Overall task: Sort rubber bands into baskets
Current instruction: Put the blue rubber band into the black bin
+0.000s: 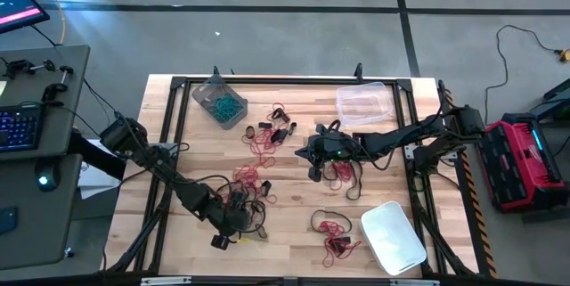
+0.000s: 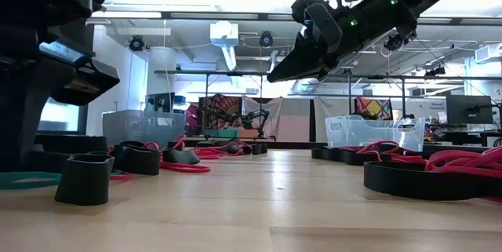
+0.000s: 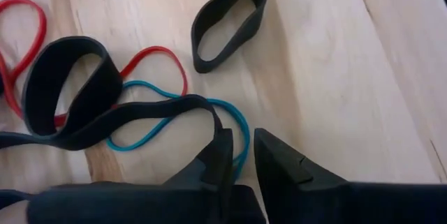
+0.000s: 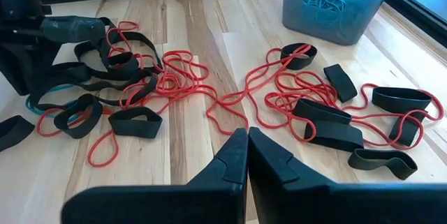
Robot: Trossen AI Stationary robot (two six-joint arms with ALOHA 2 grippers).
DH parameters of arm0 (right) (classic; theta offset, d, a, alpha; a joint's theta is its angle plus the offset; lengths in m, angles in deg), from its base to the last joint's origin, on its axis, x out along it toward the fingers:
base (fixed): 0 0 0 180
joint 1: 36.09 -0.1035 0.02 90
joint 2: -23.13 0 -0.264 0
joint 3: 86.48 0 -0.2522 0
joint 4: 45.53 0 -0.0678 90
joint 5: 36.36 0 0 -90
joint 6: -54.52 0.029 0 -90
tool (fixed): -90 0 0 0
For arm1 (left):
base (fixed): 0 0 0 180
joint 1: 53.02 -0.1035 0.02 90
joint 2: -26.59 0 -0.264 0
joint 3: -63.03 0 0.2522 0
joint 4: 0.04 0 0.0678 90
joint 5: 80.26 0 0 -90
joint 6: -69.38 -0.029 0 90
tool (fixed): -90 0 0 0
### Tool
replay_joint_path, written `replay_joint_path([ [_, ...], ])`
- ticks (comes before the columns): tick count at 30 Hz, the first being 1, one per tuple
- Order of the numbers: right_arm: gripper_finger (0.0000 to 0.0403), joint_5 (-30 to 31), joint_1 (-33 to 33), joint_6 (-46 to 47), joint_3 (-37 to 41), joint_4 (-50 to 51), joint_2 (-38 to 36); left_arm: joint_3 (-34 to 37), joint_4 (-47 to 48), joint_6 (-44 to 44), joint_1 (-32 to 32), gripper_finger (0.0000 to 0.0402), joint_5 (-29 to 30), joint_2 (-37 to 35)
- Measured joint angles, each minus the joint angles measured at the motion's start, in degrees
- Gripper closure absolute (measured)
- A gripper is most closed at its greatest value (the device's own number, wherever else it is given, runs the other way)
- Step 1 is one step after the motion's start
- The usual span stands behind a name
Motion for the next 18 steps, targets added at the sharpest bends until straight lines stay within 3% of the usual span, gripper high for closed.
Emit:
replay_joint_path([
  [7,0.0402,0.02,-0.01,0.0,0.0,-0.01,0.0,0.0,0.02,-0.54,0.02,0.0332,-0.43,0.21],
  [18,0.0402,0.04,0.01,-0.02,0.0,0.0,0.0,-0.16,-0.05,-2.06,-0.19,0.0341,-0.22,2.46],
])
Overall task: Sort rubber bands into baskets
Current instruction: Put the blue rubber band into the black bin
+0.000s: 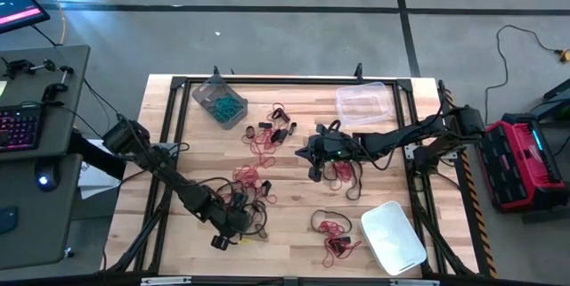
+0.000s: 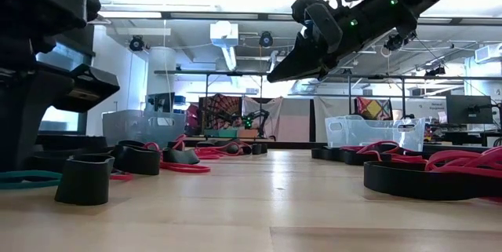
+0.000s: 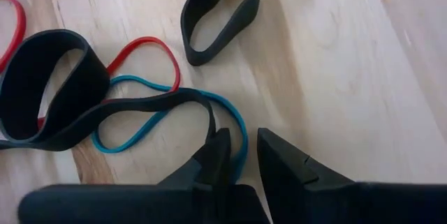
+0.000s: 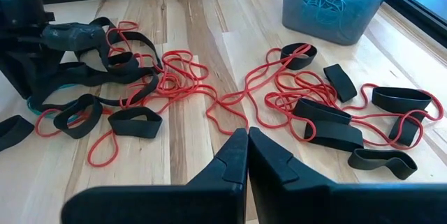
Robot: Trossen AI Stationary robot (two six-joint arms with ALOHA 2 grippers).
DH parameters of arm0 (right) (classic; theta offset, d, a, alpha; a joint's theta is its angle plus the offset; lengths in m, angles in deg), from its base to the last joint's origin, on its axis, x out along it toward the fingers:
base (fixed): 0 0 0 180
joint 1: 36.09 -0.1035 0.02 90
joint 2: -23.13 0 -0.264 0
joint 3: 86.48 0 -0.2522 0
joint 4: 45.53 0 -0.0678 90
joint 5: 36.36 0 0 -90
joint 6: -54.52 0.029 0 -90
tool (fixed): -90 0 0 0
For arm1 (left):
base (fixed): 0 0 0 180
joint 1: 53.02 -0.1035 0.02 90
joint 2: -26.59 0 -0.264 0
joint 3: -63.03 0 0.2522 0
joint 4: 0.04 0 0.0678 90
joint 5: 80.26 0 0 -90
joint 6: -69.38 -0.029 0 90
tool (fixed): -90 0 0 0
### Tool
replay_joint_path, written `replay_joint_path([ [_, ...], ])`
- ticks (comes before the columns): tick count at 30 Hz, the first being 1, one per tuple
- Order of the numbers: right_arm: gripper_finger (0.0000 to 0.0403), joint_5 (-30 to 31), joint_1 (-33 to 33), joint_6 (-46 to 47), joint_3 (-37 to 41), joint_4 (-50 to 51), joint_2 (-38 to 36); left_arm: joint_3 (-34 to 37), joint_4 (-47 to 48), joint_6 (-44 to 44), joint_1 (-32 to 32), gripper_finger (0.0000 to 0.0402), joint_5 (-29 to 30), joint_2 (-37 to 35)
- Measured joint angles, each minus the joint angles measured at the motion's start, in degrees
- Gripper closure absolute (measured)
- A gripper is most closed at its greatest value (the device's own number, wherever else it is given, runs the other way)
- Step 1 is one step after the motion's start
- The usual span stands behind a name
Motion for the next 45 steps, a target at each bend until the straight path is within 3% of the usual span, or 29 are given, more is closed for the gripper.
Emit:
replay_joint_path([
  [6,0.0402,-0.01,-0.02,0.01,0.0,0.0,0.0,-1.03,1.54,-1.88,0.31,0.0395,-0.03,-0.9],
  [14,0.0402,-0.02,-0.01,0.02,0.0,0.01,0.0,-6.07,9.88,-3.83,0.39,0.04,0.42,-1.98],
  [24,0.0402,-0.02,0.0,0.02,0.0,0.01,0.0,-7.08,12.09,-2.85,0.28,0.0401,3.43,-12.11],
  [31,0.0402,-0.02,-0.01,0.02,0.0,0.01,0.0,-7.08,14.57,-0.85,0.26,0.0401,10.47,-21.13],
  [36,0.0402,-0.02,0.0,0.02,0.0,-0.01,0.0,-7.1,17.39,1.4,-0.35,0.0401,19.41,-27.38],
  [45,0.0402,-0.02,0.0,0.44,0.0,-0.01,0.0,-7.14,26.18,5.18,-9.52,0.0401,26.85,-37.85],
])
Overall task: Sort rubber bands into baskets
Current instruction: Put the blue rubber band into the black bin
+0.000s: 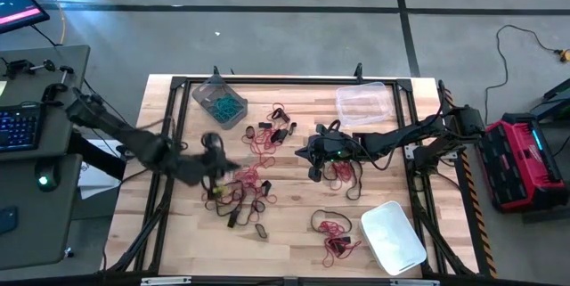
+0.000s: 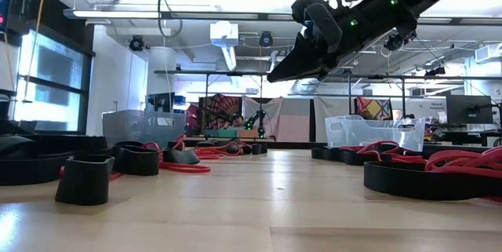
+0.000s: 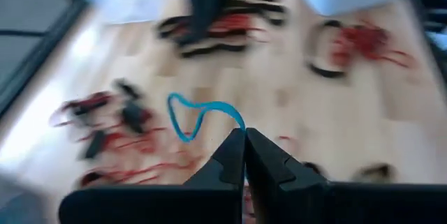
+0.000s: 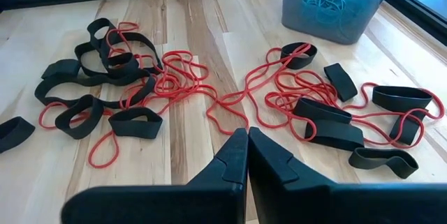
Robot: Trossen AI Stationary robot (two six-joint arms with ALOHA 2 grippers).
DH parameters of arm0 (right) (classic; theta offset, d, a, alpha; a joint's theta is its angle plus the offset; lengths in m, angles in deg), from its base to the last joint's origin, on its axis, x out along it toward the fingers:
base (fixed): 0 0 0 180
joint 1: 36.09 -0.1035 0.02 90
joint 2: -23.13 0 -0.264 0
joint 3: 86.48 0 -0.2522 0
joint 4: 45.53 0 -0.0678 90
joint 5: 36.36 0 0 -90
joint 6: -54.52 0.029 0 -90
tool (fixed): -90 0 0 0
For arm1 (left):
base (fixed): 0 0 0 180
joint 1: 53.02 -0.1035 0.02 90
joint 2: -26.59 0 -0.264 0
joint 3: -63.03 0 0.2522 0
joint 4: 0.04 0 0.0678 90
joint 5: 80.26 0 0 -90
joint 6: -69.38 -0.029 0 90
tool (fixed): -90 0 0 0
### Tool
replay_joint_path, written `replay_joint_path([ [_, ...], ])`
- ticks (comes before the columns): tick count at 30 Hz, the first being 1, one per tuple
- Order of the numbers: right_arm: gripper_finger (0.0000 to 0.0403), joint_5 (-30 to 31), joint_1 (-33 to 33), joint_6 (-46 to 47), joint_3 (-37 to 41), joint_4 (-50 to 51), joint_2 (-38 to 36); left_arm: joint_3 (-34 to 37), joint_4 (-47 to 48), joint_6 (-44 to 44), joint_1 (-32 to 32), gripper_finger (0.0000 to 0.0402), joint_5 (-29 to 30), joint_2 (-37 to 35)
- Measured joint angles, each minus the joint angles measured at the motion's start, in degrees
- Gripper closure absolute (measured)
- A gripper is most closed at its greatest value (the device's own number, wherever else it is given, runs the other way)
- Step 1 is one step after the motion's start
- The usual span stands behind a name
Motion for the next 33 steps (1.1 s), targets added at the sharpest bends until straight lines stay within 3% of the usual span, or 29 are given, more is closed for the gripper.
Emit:
replay_joint_path([
  [7,0.0402,0.0,-0.02,0.02,0.0,0.0,0.0,0.0,8.73,-0.89,-13.52,0.0401,0.49,-6.57],
  [14,0.0402,0.0,0.0,0.0,0.0,0.0,0.0,0.0,13.53,-6.32,-27.39,0.0401,-0.66,-7.94],
  [17,0.0402,0.0,-0.01,0.0,0.0,0.0,0.0,0.0,13.67,-9.84,-34.14,0.0401,-1.05,-7.46],
  [23,0.0402,-0.01,0.0,0.0,0.0,0.12,0.0,0.0,13.5,-15.71,-47.59,0.0401,-7.45,-5.58],
  [33,0.0402,0.0,0.0,0.0,0.0,0.26,0.0,0.0,13.15,-22.81,-62.02,0.0401,-12.59,2.39],
])
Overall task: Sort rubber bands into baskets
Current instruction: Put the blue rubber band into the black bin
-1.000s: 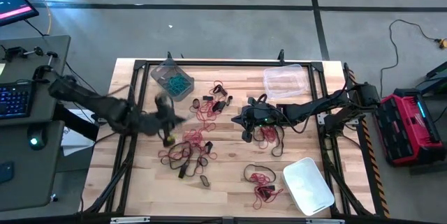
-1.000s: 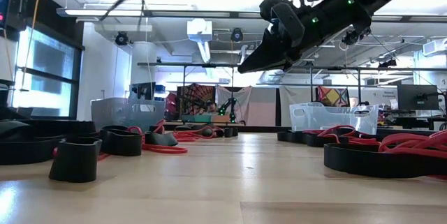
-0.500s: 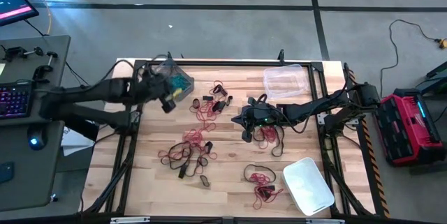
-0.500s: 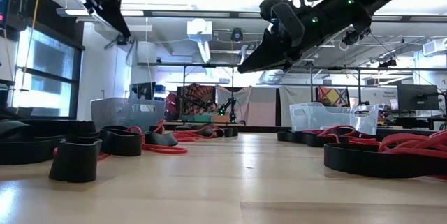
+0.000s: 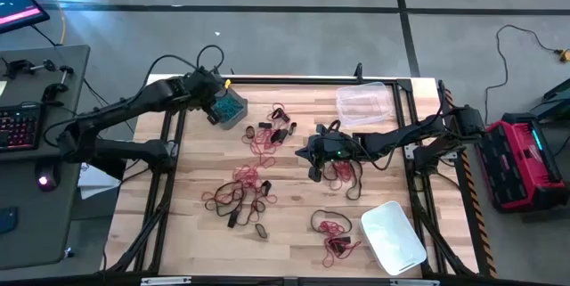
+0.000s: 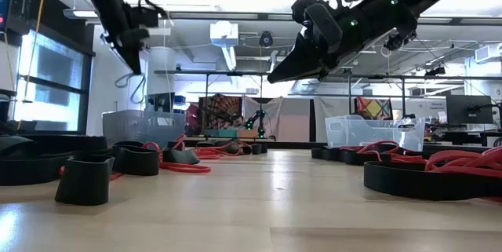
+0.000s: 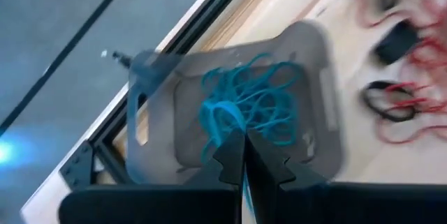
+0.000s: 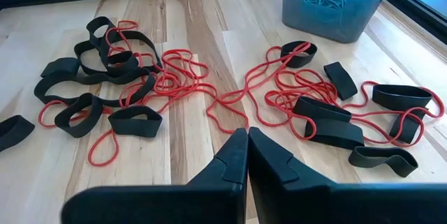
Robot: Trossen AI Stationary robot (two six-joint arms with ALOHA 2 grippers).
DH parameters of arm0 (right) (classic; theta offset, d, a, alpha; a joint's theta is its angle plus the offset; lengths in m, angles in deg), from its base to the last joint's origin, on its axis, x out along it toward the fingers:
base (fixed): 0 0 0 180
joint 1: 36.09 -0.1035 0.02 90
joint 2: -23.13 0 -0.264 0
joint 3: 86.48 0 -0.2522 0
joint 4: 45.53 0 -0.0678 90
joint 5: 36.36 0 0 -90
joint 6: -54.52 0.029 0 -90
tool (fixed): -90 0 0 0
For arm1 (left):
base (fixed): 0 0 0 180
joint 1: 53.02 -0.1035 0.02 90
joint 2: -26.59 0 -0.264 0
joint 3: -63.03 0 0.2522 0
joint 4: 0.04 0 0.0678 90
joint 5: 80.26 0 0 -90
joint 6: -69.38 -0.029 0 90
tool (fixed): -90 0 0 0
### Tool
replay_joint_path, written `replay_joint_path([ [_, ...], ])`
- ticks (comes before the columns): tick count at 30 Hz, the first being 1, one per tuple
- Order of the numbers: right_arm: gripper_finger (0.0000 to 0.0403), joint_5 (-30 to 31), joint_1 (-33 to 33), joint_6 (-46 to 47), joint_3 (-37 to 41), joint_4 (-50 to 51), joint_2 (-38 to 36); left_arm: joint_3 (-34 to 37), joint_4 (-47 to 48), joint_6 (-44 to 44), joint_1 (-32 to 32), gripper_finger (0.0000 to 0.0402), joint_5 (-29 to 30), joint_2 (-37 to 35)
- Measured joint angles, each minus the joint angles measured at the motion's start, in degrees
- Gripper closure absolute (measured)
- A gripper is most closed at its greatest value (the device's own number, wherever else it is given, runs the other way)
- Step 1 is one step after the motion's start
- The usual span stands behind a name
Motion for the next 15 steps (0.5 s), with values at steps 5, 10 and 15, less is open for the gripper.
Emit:
replay_joint_path([
  [5,0.0402,0.0,-0.01,0.0,0.0,0.0,0.0,0.0,-1.63,-2.9,-5.57,0.0401,-0.78,5.5],
  [10,0.0402,0.0,-0.01,-0.01,0.0,0.11,0.0,0.0,-6.94,-5.55,-10.32,0.0401,-5.46,10.84],
  [15,0.0402,0.0,0.0,0.0,0.0,0.63,0.0,0.0,-10.85,-7.43,-13.79,0.0401,-8.98,15.68],
])
